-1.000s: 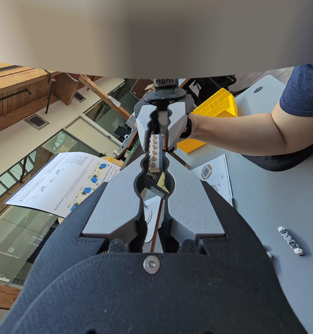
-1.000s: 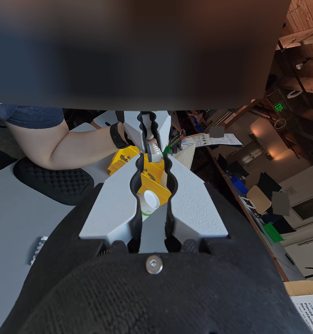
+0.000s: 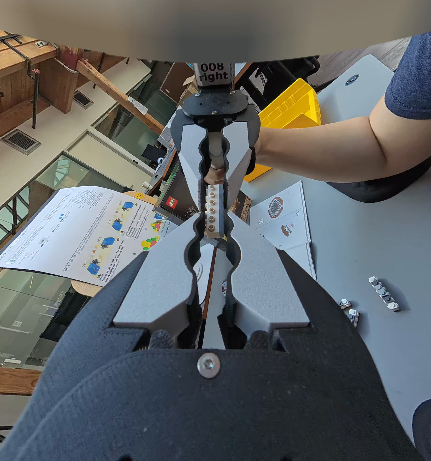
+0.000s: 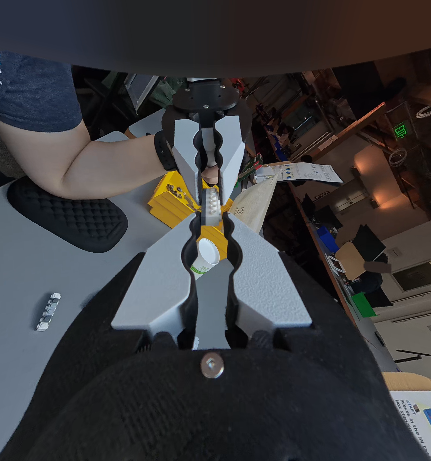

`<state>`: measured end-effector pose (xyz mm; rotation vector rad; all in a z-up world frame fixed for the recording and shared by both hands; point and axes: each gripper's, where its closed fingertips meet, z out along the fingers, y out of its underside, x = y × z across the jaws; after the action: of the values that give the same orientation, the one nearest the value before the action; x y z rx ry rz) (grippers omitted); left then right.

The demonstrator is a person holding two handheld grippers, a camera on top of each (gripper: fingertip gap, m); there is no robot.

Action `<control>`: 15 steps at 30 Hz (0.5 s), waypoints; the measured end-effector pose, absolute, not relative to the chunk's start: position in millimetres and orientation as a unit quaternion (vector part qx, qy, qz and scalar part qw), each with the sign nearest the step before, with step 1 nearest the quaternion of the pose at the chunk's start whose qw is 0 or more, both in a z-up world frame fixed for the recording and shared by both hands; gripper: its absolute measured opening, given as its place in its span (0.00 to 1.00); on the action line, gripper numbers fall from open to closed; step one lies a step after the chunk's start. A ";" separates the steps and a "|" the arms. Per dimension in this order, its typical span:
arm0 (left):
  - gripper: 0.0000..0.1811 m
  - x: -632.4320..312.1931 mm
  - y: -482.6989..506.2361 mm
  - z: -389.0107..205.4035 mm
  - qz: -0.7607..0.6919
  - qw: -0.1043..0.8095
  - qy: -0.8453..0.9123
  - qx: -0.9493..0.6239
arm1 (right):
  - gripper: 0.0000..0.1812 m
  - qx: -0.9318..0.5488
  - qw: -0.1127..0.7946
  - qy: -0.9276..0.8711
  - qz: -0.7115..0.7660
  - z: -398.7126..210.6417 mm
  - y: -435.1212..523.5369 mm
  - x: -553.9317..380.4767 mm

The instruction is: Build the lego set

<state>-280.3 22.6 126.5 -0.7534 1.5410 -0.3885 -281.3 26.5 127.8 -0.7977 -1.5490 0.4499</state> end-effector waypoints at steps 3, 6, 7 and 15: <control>0.07 -281.0 21.7 127.2 -0.171 0.638 0.674 -0.330 | 0.09 -0.335 0.629 -0.670 0.207 133.2 22.0 -278.2; 0.07 -280.5 20.3 127.7 -0.173 0.639 0.675 -0.327 | 0.08 -0.327 0.631 -0.673 0.206 132.9 20.0 -277.4; 0.07 -280.3 20.4 127.6 -0.172 0.639 0.675 -0.327 | 0.08 -0.328 0.630 -0.674 0.205 132.6 20.1 -277.2; 0.07 -279.6 20.1 126.7 -0.172 0.638 0.676 -0.327 | 0.08 -0.325 0.630 -0.674 0.205 131.8 20.3 -279.3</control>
<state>-279.6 20.1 126.7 -0.7461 1.5438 -0.3916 -279.3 20.3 131.8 -0.7444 -1.5443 0.4703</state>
